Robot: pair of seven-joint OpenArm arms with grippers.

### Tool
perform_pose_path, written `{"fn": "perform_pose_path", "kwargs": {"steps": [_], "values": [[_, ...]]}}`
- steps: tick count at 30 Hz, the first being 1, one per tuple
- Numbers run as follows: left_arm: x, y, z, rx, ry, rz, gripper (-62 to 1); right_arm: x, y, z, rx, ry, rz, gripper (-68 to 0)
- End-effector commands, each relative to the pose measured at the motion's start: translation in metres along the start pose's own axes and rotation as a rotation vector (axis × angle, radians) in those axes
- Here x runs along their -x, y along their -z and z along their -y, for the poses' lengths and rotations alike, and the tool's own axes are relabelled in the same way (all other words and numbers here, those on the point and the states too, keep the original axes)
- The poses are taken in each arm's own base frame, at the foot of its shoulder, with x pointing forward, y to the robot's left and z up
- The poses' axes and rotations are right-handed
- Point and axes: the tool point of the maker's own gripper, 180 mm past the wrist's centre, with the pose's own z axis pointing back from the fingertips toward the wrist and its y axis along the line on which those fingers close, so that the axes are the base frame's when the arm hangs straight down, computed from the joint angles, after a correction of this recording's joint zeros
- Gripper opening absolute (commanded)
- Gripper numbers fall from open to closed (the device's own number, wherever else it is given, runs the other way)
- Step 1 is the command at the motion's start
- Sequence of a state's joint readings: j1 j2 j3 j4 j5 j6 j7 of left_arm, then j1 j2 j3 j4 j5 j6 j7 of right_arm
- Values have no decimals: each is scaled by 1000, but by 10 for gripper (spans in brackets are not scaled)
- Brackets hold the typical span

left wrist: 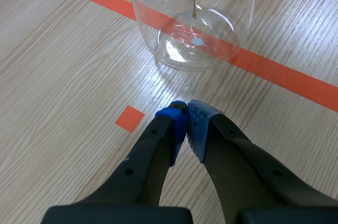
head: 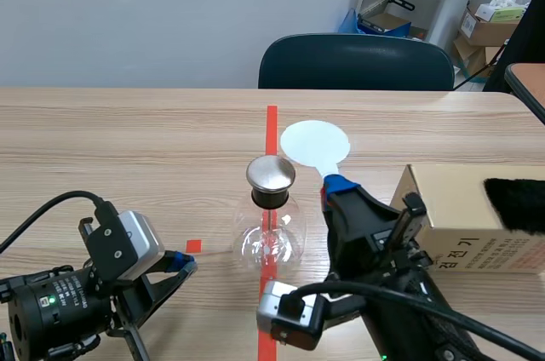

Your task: Do the electroscope experiment

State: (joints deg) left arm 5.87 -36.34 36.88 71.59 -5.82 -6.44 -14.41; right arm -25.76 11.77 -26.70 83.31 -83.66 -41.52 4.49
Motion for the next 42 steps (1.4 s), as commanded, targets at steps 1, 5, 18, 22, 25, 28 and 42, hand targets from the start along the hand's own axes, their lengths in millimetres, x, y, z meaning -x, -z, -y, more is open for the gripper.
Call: {"fn": "perform_pose_path", "kwargs": {"steps": [1, 5, 18, 22, 25, 28, 42], "values": [[-8, 2, -2, -5, -5, 27, -592, -2, 1, 9, 32, -12, 27, -667], [-8, 2, -2, -5, -5, 27, -592, -17, 0, 8, 31, -14, 112, -667], [-8, 2, -2, -5, -5, 27, -592, -31, -2, 8, 30, -15, 190, -667], [-8, 2, -2, -5, -5, 27, -592, -31, -2, 8, 29, -15, 190, -667], [-8, 2, -2, -5, -5, 27, -592, -31, -2, 8, 29, -15, 190, -667], [-8, 2, -2, -5, -5, 27, -592, -31, -2, 8, 29, -15, 190, -667], [-7, 2, -2, -5, -5, 21, -592, 19, 1, 7, 23, -11, -90, -667]]}}
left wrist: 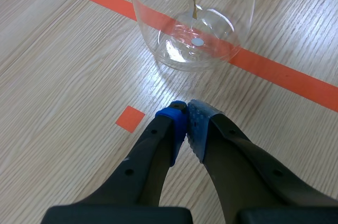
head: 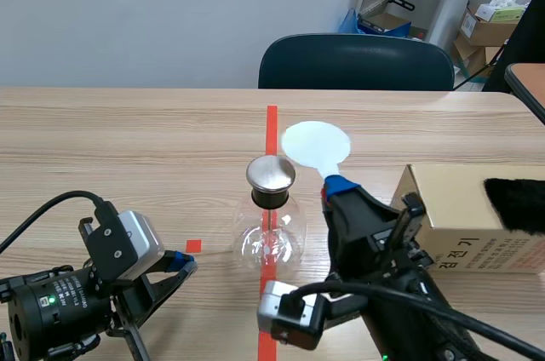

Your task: Do the electroscope experiment

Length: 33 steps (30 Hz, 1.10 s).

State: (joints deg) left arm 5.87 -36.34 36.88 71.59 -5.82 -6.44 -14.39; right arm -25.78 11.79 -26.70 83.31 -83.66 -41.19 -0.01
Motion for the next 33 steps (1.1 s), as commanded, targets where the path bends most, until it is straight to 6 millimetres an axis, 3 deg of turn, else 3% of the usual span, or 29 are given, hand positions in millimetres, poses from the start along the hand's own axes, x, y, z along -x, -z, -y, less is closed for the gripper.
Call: {"fn": "perform_pose_path", "kwargs": {"steps": [1, 9, 17, 25, 33], "values": [[-6, 2, -2, -5, -5, 15, -592, 11, 2, 9, 30, -9, -46, -667], [0, 2, -2, -5, -5, -16, -592, 51, -5, 9, 31, -5, -272, -667], [0, 2, -2, -5, -5, -15, -592, 70, -11, 9, 31, -4, -381, -667], [0, 2, -2, -5, -5, -15, -592, 60, -7, 9, 31, -5, -321, -667], [0, 2, -2, -5, -5, -15, -592, 25, 1, 9, 31, -8, -123, -667]]}}
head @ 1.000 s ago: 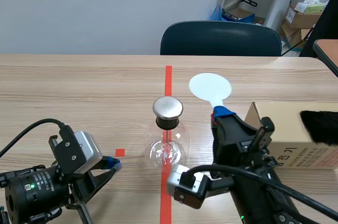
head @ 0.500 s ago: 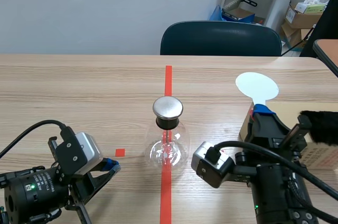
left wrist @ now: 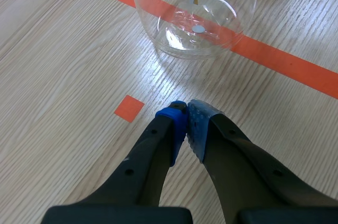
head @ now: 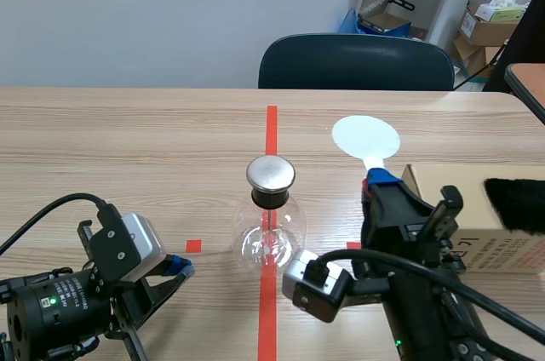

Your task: Do the electroscope experiment

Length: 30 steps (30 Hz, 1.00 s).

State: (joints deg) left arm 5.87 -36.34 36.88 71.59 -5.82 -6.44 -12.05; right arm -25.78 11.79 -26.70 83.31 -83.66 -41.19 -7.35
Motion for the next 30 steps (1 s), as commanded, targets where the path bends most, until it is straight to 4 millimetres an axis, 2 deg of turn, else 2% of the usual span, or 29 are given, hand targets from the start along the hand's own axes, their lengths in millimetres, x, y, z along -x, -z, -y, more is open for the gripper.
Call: {"fn": "perform_pose_path", "kwargs": {"steps": [1, 8, 13, 19, 30], "values": [[-8, 2, -2, -5, -5, 26, -592, -3, 2, 9, 31, -6, 33, -667], [-8, 2, -2, -5, -5, 26, -592, -38, -2, 8, 30, -9, 228, -667], [-8, 2, -2, -5, -5, 26, -592, -54, -7, 5, 13, -10, 318, -667], [-8, 2, -2, -5, -5, 26, -592, -61, -9, 4, 7, -11, 360, -667], [-8, 2, -2, -5, -5, 25, -592, -61, -9, 4, 7, -11, 359, -667]]}}
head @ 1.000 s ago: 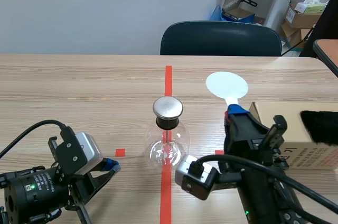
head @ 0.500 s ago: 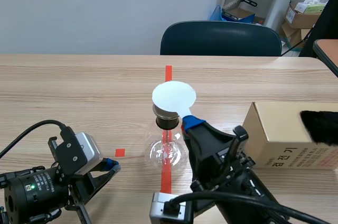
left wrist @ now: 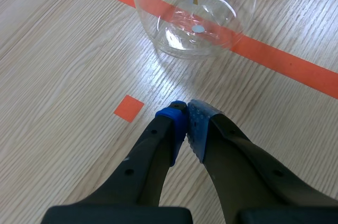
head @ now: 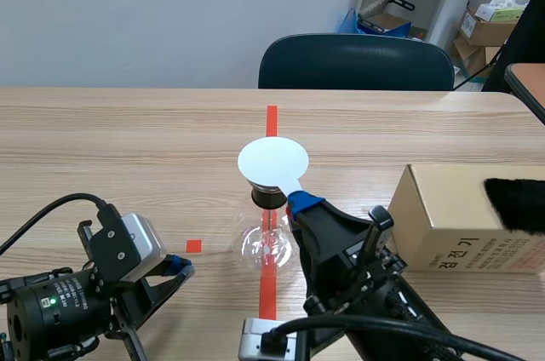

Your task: Do the electroscope experiment

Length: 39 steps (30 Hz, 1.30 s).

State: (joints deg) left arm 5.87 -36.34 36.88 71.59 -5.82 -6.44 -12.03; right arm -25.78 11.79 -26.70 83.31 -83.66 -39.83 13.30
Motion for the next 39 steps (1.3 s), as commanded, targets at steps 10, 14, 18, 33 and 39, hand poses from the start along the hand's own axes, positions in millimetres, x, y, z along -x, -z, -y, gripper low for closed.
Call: {"fn": "perform_pose_path", "kwargs": {"steps": [10, 14, 18, 33, 39], "values": [[-6, 2, -2, -5, -5, 18, -592, 8, 1, 8, 28, -16, -28, -667], [-6, 2, -2, -5, -5, 19, -592, 22, 0, 8, 29, -15, -106, -667], [-6, 2, -2, -5, -5, 19, -592, 43, -3, 9, 30, -13, -224, -667], [-6, 2, -2, -5, -5, 19, -592, 77, -15, 9, 31, -10, -423, -667], [-6, 2, -2, -5, -5, 15, -592, 77, -15, 9, 31, -10, -422, -667]]}}
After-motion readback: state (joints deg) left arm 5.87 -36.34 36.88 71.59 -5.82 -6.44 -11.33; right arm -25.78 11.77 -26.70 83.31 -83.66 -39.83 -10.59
